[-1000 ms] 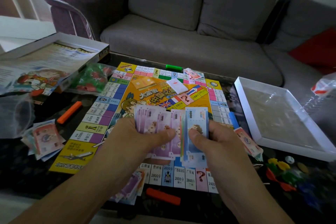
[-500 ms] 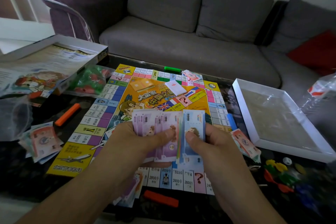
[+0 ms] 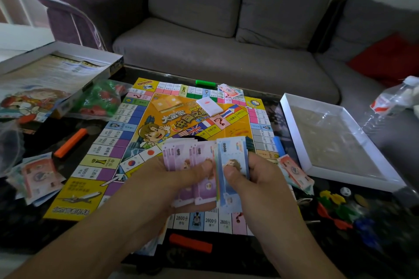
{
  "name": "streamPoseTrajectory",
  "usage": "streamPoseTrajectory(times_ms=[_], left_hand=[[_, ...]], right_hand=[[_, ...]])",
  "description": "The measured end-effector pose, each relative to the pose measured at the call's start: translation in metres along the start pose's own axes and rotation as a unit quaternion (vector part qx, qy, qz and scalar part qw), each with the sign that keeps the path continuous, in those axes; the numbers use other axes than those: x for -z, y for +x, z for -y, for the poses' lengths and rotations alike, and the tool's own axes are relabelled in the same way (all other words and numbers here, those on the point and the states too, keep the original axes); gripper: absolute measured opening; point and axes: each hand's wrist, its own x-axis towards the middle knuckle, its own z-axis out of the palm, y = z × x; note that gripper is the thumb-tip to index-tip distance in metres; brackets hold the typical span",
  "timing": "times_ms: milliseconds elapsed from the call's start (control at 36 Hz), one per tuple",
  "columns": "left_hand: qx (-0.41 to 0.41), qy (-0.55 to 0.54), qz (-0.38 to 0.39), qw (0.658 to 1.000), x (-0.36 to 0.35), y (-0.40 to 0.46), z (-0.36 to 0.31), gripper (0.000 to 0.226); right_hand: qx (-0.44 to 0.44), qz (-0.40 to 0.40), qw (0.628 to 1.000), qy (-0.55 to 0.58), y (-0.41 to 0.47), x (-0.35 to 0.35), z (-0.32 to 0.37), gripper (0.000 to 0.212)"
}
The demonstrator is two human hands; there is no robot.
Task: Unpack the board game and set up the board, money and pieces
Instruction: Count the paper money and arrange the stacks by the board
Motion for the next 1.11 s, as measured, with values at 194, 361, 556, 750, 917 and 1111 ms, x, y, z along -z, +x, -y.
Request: streamPoseTrajectory(times_ms=[194, 361, 556, 750, 917, 1111], left_hand=[[0.021, -0.001, -0.053, 0.998, 0.002, -0.001, -0.010, 0.036], [0.027, 0.024, -0.065, 0.997, 0.003, -0.001, -0.015, 0.034], [0.029, 0.088, -0.070, 0.993, 0.002, 0.003, -0.016, 0.048], [0.071, 0.031, -0.083, 0.994, -0.006, 0.006, -0.019, 0.039], [0.095, 0.012, -0.077, 0.992, 0.001, 0.011, -0.019, 0.020], [0.068, 0.000, -0.044, 0.997, 0.007, 0.006, -0.015, 0.028]], right_hand=[[-0.005, -0.062, 0.993, -0.101, 0.022, 0.063, 0.018, 0.017], [-0.045, -0.045, 0.935, -0.350, 0.078, 0.144, 0.003, 0.015], [-0.082, 0.013, 0.861, -0.501, 0.114, 0.166, -0.031, 0.014], [-0.079, -0.006, 0.849, -0.522, 0.118, 0.167, -0.054, 0.008], [-0.047, -0.040, 0.843, -0.534, 0.105, 0.164, -0.056, 0.016], [-0.048, -0.064, 0.853, -0.515, 0.095, 0.162, -0.055, 0.018]])
